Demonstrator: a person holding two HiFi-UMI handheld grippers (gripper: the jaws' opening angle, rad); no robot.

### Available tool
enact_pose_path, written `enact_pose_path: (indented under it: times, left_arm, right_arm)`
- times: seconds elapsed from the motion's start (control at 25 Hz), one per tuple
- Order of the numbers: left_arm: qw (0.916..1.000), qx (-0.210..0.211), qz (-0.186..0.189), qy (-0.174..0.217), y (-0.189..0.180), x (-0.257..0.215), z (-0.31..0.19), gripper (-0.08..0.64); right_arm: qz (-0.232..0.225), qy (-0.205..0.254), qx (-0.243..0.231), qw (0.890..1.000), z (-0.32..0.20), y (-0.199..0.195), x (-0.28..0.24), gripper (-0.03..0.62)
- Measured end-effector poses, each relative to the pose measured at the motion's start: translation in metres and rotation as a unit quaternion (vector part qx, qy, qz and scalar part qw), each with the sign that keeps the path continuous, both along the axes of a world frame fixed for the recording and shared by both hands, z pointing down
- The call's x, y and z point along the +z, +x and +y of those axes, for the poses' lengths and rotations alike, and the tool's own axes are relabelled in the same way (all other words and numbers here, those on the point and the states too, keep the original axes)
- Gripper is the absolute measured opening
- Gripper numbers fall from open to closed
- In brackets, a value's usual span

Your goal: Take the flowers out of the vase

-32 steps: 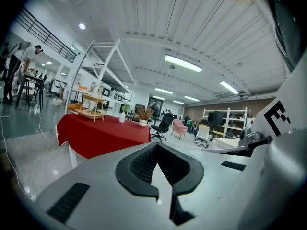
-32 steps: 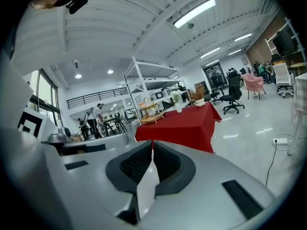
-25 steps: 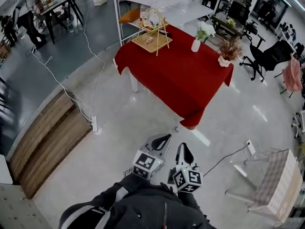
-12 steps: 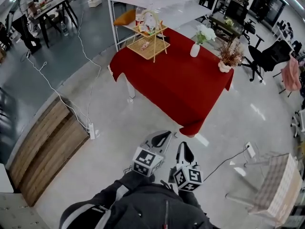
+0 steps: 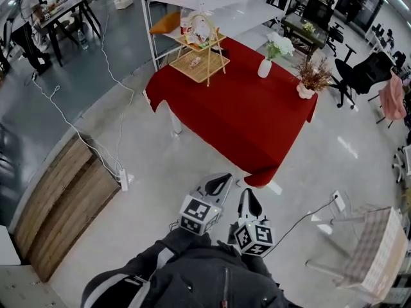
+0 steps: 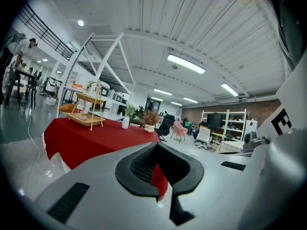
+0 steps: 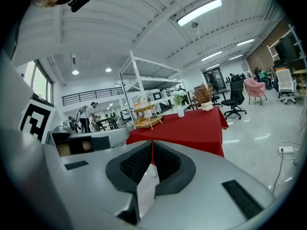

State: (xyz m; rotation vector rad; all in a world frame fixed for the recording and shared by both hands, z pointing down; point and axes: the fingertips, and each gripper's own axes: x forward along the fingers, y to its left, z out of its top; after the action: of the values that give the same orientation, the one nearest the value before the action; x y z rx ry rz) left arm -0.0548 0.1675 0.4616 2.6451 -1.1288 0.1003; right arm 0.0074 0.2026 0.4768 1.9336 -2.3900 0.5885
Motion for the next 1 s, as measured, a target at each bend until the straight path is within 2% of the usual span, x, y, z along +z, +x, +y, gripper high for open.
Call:
enact_pose_path:
  times: [0.68,1.0]
  left_arm:
    - [0.9999,0.012,0.005,-0.005,-0.015,-0.002,0.012,0.009]
    - [1.0,0.0,0.005,-0.007,-0.013,0.002,0.001,0.009]
  right_arm:
    - [-0.006,0.004,-0.003,1.0,-0.001,-0.021,-0.013,0.015]
    - [-0.008,-0.003,-0.012,1.0,-0.011,-0.018,-0.006,0.014]
